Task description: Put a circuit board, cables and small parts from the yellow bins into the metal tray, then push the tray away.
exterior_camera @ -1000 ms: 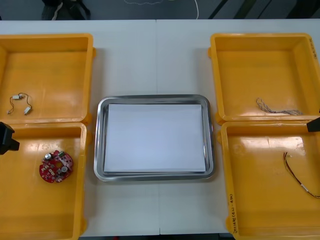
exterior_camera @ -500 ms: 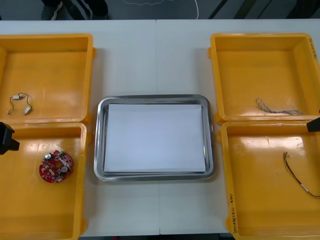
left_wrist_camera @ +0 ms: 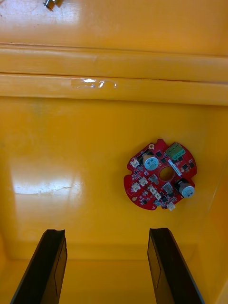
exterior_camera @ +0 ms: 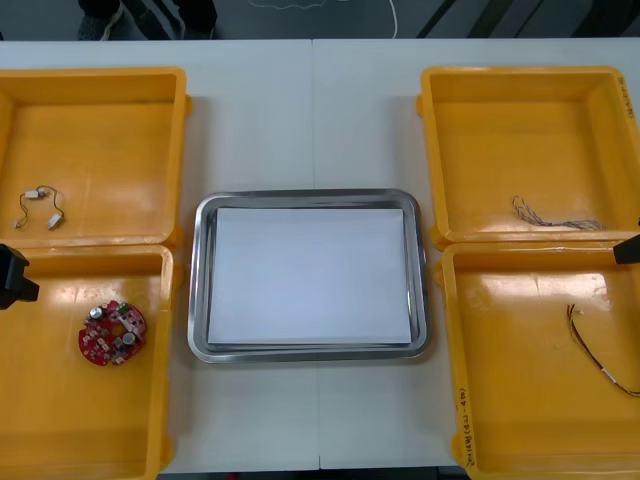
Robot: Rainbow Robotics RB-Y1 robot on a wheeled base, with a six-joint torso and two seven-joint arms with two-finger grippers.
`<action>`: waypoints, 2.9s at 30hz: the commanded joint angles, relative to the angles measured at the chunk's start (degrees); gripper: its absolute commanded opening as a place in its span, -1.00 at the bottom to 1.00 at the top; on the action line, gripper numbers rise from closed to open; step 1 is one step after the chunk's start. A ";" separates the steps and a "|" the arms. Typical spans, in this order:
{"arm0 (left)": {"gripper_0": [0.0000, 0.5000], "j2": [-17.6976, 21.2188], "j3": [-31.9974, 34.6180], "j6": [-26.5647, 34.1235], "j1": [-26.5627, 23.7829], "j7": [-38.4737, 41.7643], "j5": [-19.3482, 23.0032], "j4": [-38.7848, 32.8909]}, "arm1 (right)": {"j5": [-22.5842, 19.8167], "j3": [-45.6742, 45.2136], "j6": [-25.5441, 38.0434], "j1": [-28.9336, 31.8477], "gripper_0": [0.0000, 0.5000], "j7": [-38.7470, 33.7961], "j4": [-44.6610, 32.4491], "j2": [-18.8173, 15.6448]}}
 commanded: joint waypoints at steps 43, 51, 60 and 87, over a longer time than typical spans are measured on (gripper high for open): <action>1.00 1.01 0.53 0.36 0.45 -4.94 2.42 0.15 | 0.61 1.18 0.17 1.26 1.00 0.15 -0.36 -2.72; 1.00 0.92 0.53 0.36 0.36 -9.60 6.38 -1.25 | 1.75 1.71 0.17 2.49 1.00 4.99 -0.18 -5.62; 1.00 0.92 -1.76 0.36 0.27 -21.29 6.82 -2.84 | 5.53 1.71 0.17 5.74 1.00 16.59 2.10 -5.62; 1.00 -10.50 -7.74 0.36 -2.28 -40.01 -4.79 -5.21 | 9.22 1.62 -9.11 15.58 1.00 34.78 7.11 -2.80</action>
